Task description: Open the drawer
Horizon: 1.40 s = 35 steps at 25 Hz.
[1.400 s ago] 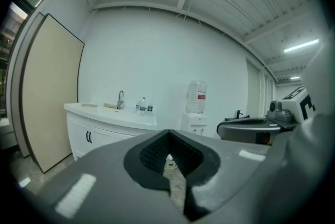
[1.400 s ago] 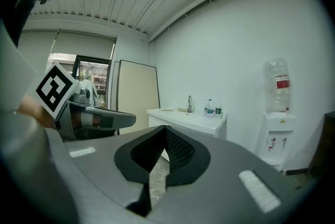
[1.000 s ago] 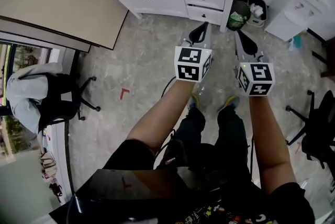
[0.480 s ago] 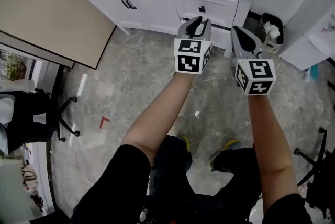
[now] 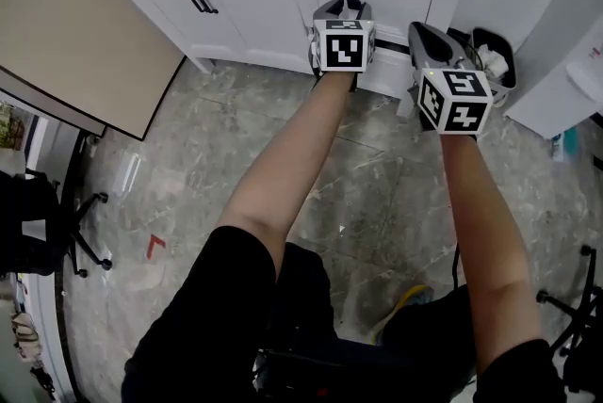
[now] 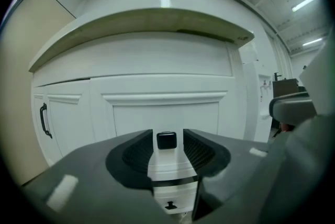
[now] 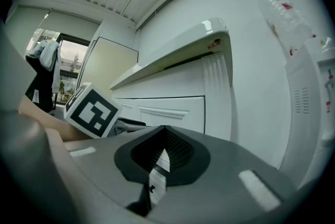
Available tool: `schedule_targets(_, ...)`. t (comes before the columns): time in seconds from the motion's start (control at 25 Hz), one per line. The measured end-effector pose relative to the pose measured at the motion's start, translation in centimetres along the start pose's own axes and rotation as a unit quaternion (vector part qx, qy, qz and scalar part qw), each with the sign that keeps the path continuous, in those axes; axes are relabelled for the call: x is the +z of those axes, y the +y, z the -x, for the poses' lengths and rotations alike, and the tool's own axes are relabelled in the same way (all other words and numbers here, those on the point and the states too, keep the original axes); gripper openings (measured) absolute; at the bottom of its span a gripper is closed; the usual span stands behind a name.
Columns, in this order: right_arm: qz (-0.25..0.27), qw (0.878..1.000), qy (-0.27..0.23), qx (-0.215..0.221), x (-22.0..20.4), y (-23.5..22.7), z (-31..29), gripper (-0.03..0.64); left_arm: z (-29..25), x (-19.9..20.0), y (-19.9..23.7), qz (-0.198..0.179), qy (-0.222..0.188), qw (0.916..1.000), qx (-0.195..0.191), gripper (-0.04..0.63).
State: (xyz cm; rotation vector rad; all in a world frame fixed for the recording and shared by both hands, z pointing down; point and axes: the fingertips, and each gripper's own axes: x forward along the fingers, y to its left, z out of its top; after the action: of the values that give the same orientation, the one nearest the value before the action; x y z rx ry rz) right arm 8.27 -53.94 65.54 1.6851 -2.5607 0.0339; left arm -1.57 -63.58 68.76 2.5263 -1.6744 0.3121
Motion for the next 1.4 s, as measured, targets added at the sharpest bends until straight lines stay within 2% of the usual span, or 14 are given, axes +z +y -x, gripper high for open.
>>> schedule_targets(0.16,-0.002,1.000,-0.002,-0.002,-0.9,-0.4,-0.1,0.021,-2.1,-1.8,0.6,0.010,0.018,0.9998,0.004,0.172)
schedule_targets(0.24,-0.005,1.000,-0.003,-0.005,-1.0,-0.7,-0.1,0.021,-2.4,-1.8,0.6,0.012,0.012,0.9998,0.002,0.138)
schedule_targets(0.88,-0.006,1.000,-0.003,0.002,-2.2,-0.8,1.2,0.021,-1.4,-1.9,0.0,0.040,0.002,0.9992,-0.006,0.132)
schedule_targets(1.12,-0.004,1.000,-0.017,0.008,-1.3,0.7,2.2,0.021,1.4,-2.4,-0.6,0.039,-0.001,0.9992,-0.007,0.132)
schedule_targets(1.4,-0.007,0.999,-0.027,0.023,0.1,4.0,5.0,0.021,8.1,-3.9,-1.5,0.039,-0.004,0.9992,-0.011,0.132)
